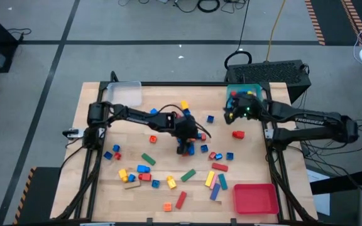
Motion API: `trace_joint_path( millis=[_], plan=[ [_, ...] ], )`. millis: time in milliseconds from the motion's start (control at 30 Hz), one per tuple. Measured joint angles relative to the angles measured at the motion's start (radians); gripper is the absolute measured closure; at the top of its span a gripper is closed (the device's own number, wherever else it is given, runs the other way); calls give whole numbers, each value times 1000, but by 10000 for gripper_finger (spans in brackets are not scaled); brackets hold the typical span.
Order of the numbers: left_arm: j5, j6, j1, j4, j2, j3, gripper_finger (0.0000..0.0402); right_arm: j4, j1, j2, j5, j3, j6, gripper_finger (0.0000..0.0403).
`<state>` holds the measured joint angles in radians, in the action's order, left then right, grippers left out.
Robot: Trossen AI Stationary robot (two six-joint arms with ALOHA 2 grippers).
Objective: Sort blocks by size
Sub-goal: Put the brown block into the blue bin
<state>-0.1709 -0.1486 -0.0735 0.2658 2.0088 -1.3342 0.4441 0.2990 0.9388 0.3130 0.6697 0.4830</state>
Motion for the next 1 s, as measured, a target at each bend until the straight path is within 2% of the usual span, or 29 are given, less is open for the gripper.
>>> trace_joint_path(
  millis=[133, 367, 533, 667, 833, 1000],
  plan=[
    [42, 96, 32, 52, -13, 3, 164, -28, -84, 23, 0, 0, -57, 197],
    [229, 307, 108, 214, -94, 46, 164, 4, -174, 48, 5, 0, -56, 197],
    [338, 525, 178, 277, -227, 124, 164, 18, -247, 51, 116, -1, -55, 197],
    [373, 671, 244, 391, -328, 186, 164, 3, -294, 59, 214, -1, -33, 197],
    [374, 711, 356, 573, -432, 236, 164, -36, -330, 75, 216, -1, -15, 197],
    [336, 765, 484, 615, -502, 278, 164, -80, -341, 106, 220, -1, 10, 197]
  ],
)
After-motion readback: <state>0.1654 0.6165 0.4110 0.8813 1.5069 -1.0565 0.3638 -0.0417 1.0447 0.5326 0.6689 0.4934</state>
